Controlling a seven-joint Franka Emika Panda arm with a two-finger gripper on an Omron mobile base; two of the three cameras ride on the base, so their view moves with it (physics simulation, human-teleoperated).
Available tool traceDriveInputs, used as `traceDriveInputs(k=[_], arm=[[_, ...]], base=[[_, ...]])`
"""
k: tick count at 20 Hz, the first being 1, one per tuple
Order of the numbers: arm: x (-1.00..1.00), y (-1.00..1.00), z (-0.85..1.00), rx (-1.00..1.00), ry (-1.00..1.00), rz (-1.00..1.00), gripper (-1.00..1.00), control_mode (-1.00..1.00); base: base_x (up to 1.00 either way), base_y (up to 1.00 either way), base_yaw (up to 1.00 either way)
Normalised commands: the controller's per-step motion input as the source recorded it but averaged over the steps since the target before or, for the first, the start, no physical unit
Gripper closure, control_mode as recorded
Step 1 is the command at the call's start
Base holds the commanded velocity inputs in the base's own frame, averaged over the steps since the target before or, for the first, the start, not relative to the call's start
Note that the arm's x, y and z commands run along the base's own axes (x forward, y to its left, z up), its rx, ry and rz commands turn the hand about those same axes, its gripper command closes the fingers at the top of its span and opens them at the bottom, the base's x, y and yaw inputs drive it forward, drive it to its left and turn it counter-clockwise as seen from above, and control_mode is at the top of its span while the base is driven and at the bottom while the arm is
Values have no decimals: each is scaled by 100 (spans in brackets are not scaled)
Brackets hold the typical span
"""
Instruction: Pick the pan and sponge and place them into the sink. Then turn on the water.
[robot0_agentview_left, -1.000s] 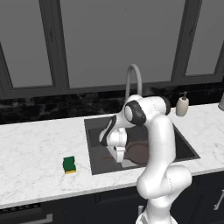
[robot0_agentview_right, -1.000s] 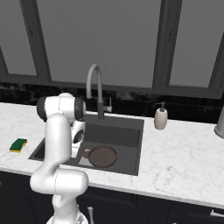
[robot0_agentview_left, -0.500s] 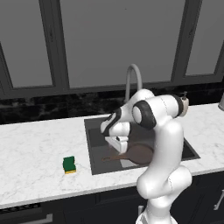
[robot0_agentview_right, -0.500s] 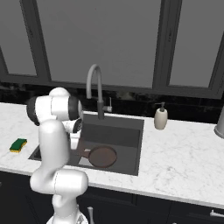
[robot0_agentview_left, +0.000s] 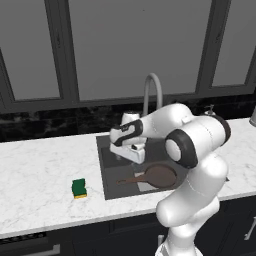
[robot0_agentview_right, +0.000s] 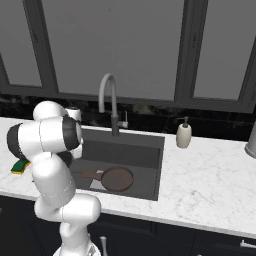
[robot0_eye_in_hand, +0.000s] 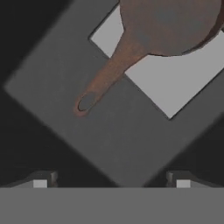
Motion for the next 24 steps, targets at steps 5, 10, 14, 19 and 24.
traceDriveInputs(k=[5, 10, 14, 19, 24], arm=[[-30, 28, 66, 0, -4, 47, -100, -100], [-21, 34, 17, 0, -7, 39, -100, -100], [-24, 46, 0, 5, -16, 24, -100, -100], [-20, 44, 1, 3, -12, 22, -100, -100], [-23, 54, 0, -1, -1, 24, -100, -100]], base=[[0, 0, 0], [0, 0, 0], [0, 0, 0], [0, 0, 0], [0, 0, 0]])
